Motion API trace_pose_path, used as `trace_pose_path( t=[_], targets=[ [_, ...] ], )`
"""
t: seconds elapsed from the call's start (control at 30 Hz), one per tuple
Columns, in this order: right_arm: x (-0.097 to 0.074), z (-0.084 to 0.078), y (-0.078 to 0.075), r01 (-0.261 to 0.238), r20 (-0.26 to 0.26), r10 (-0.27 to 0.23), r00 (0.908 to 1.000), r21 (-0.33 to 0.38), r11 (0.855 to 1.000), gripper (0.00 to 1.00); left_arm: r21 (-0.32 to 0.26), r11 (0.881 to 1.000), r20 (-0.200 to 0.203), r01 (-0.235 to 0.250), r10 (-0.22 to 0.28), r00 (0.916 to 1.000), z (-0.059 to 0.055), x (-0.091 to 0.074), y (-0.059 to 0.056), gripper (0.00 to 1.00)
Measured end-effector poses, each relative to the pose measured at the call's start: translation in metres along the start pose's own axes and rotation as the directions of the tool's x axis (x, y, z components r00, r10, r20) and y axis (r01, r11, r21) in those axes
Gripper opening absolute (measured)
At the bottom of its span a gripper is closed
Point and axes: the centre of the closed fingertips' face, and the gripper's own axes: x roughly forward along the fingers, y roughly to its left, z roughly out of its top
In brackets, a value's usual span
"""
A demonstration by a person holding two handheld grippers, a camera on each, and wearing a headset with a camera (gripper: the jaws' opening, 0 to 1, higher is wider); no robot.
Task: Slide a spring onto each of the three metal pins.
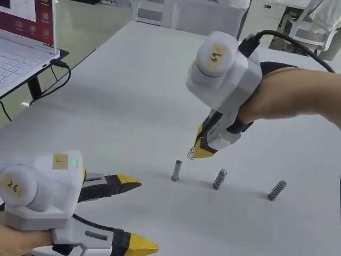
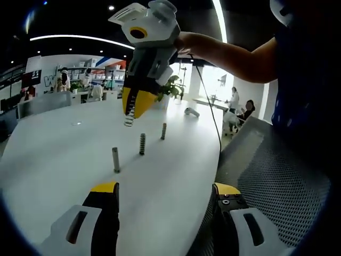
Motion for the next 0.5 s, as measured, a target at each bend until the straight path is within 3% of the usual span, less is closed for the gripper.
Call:
trace_pose_path(
  t=[0.23, 0.5],
  targets=[
    [0.013, -0.002, -0.008, -0.029, -0.042, 0.028, 0.9987, -0.004, 1.000, 0.08, -0.001, 1.000, -0.001, -0.001, 0.001, 1.0000, 0.000, 0.000, -0.001, 0.67],
    [0.026, 0.002, -0.006, -0.057, -0.058, 0.056, 0.9967, -0.005, 0.998, 0.08, -0.002, 1.000, -0.007, -0.003, 0.003, 1.0000, -0.002, 0.001, -0.001, 0.67]
  ],
)
